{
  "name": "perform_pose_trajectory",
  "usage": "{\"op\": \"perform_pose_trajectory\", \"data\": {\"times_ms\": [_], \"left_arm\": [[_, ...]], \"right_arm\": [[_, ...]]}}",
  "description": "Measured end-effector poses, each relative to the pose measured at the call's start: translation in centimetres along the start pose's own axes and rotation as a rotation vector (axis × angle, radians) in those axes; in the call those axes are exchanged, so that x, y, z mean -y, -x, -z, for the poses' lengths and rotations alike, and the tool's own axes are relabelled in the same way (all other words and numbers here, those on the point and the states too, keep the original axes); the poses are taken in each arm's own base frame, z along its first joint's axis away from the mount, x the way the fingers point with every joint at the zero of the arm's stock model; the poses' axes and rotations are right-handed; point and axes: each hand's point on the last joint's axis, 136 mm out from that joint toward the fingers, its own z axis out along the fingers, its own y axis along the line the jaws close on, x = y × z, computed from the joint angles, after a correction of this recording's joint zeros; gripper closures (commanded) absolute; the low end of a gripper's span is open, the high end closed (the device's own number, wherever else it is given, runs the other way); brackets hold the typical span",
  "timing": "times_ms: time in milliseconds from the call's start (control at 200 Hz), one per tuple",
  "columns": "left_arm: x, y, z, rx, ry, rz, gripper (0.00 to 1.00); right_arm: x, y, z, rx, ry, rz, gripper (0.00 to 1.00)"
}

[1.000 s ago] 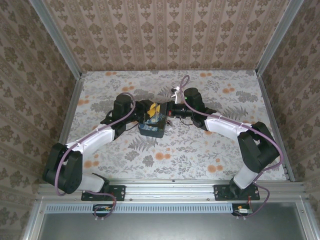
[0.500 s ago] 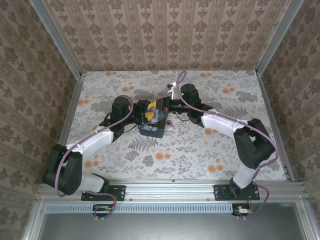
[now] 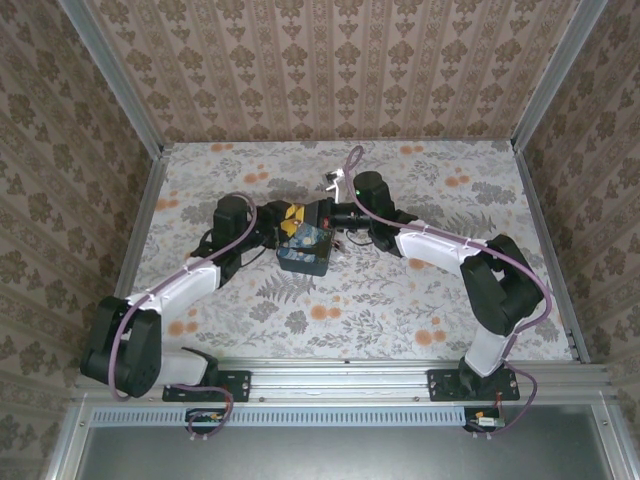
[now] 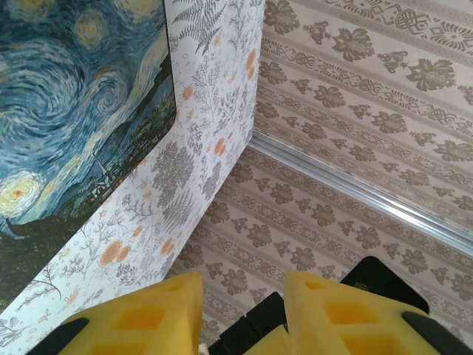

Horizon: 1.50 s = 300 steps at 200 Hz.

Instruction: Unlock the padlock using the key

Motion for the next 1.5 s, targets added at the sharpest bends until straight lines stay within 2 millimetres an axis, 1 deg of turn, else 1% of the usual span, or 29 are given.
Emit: {"op": "perform_pose_trajectory", "data": {"times_ms": [140,345,535,755,840,925,1000,1070,1165,1230,1335,1415,1500], "left_arm": [[0.4,-0.2,0.1,-0.004,-0.016,0.004,0.81],[0.5,-0.1,0.1,-0.003,-0.018,0.002,0.9],[0.2,0.0,0.2,-0.002,-0.013,0.007,1.0],[0.3,0.0,0.3,-0.004,-0.016,0.004,1.0],[0.3,0.0,0.3,-0.003,-0.016,-0.003,1.0],[0.4,0.1,0.4,-0.001,-0.018,-0.041,1.0],[0.7,0.3,0.5,0.005,-0.01,-0.11,1.0],[1.8,0.2,0.6,0.002,-0.016,-0.2,1.0],[3.9,-0.6,0.8,-0.021,-0.058,-0.31,1.0],[4.7,-1.1,0.8,-0.038,-0.082,-0.366,1.0],[4.8,-1.6,0.8,-0.066,-0.094,-0.437,1.0],[5.0,-2.1,0.6,-0.089,-0.108,-0.488,1.0],[5.2,-2.8,0.3,-0.116,-0.129,-0.532,1.0]], "right_arm": [[0.2,-0.1,-0.1,-0.003,-0.003,-0.003,1.0],[0.2,-0.1,-0.1,-0.002,-0.003,-0.003,1.0],[0.3,0.1,0.0,0.006,-0.007,-0.002,1.0],[0.3,0.2,0.0,0.008,-0.006,-0.001,1.0],[0.4,0.2,0.0,0.009,-0.008,-0.002,0.92],[0.8,0.5,0.3,0.015,-0.015,-0.005,0.8],[1.4,0.3,0.6,0.013,-0.026,-0.015,0.7],[2.3,0.2,1.0,0.014,-0.043,-0.029,0.64],[2.7,0.1,1.4,0.017,-0.053,-0.037,0.6],[2.1,0.5,1.9,0.028,-0.049,-0.03,0.59],[0.4,0.8,2.9,0.049,-0.024,-0.005,0.58],[-0.8,1.1,3.6,0.073,0.0,0.007,0.61],[-1.7,1.3,4.2,0.098,0.022,-0.004,0.64]]}}
